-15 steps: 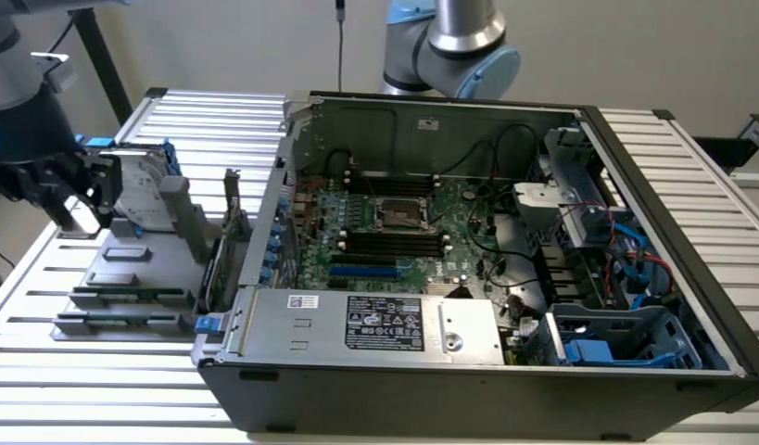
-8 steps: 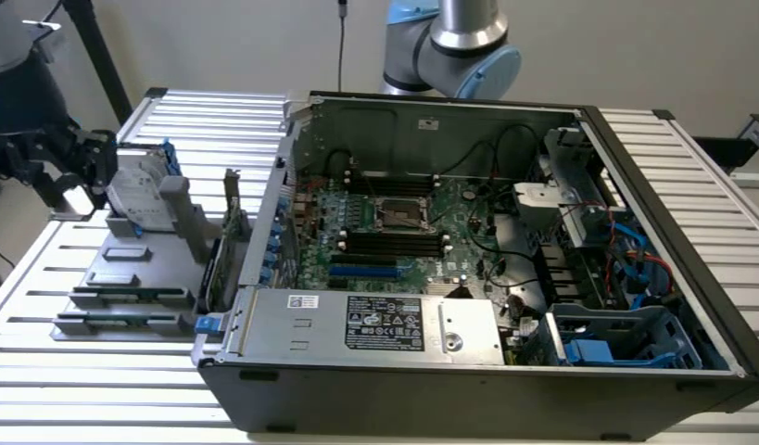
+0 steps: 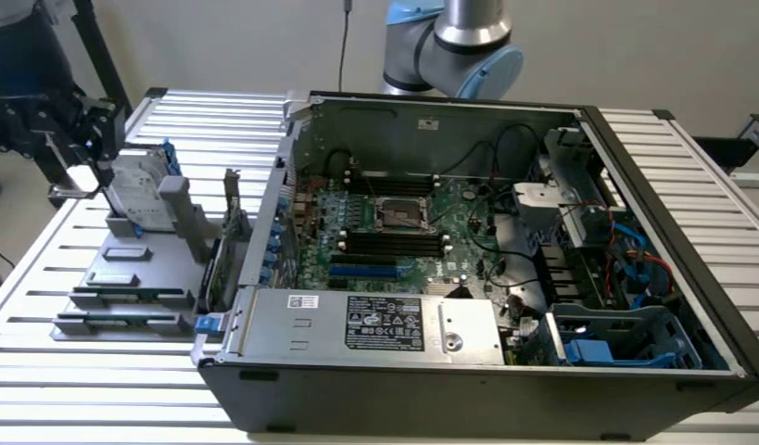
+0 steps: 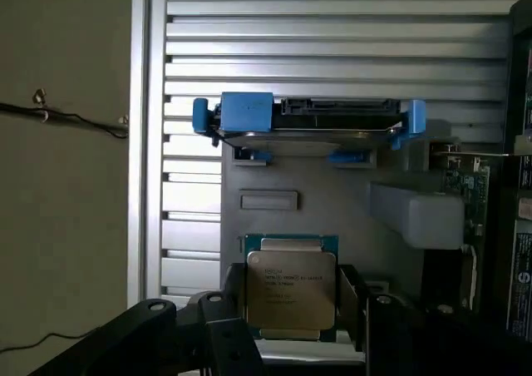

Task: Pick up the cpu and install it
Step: 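Pick up the cpu and move it towards the insertion slot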

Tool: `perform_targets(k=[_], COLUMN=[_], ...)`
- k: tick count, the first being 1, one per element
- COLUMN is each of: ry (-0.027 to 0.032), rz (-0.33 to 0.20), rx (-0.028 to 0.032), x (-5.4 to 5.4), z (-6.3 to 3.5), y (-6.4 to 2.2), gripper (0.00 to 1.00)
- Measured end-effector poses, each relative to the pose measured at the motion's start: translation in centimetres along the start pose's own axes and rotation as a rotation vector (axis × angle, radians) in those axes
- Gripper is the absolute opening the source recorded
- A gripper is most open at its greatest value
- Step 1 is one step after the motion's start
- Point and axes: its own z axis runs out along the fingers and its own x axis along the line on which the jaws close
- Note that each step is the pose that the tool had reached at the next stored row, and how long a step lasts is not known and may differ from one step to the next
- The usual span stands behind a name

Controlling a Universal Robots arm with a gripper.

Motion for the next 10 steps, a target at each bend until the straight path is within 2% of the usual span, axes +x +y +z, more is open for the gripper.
perform_targets(k=[6, 10], ry=[0.0057, 0.0093], rz=[0.000, 0.000], rx=[-0.0005, -0.0033], x=[-2.5, -4.2], z=[-2.87, -4.42], y=[0.07, 0.11], gripper=[0.54, 0.54])
